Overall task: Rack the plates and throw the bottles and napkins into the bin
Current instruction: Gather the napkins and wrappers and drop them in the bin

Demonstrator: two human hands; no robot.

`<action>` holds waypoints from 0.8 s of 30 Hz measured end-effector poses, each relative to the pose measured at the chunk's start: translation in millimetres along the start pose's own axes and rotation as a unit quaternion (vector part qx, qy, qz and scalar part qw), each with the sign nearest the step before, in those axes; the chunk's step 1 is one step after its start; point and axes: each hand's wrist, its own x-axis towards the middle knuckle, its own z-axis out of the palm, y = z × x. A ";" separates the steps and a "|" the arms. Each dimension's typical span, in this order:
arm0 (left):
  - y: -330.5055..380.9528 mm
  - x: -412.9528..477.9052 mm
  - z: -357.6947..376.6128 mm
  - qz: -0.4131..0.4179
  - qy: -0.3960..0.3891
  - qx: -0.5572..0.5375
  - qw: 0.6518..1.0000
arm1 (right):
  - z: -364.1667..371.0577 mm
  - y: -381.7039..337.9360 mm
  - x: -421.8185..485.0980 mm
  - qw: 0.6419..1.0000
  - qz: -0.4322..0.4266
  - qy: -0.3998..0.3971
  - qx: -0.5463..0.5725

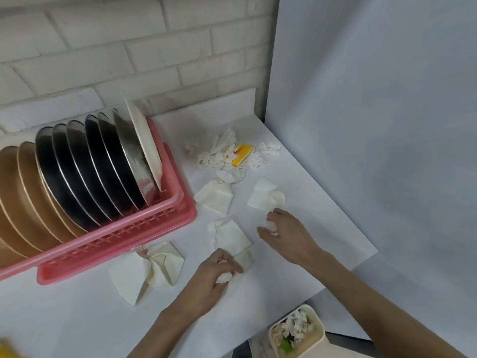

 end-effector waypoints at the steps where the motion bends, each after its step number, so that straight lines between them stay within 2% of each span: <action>1: 0.6 -1.4 0.9 0.003 -0.002 0.006 1.000 | 3.5 3.3 -3.2 1.000 0.000 -0.009 -0.004; 5: 15.1 -0.4 -2.2 0.005 0.021 -0.005 1.000 | 7.0 8.7 -11.1 0.999 0.016 -0.028 0.017; 9: 31.9 -0.4 -2.6 -0.061 0.029 -0.072 0.995 | -0.9 3.9 -19.4 0.987 0.063 -0.039 0.142; 13: 51.4 1.6 0.7 -0.113 0.062 -0.166 0.978 | -6.6 -3.0 -28.6 0.972 0.065 -0.050 0.219; 16: 61.4 3.5 4.9 -0.135 0.061 -0.225 0.963 | -3.7 -2.1 -33.7 0.947 0.080 -0.040 0.310; 19: 60.7 4.9 7.6 -0.153 0.055 -0.225 0.961 | -3.9 -2.4 -38.4 0.911 0.112 -0.045 0.394; 24: 55.5 9.6 6.4 -0.151 0.041 -0.248 0.956 | -10.2 3.0 -42.9 0.867 0.162 -0.134 0.452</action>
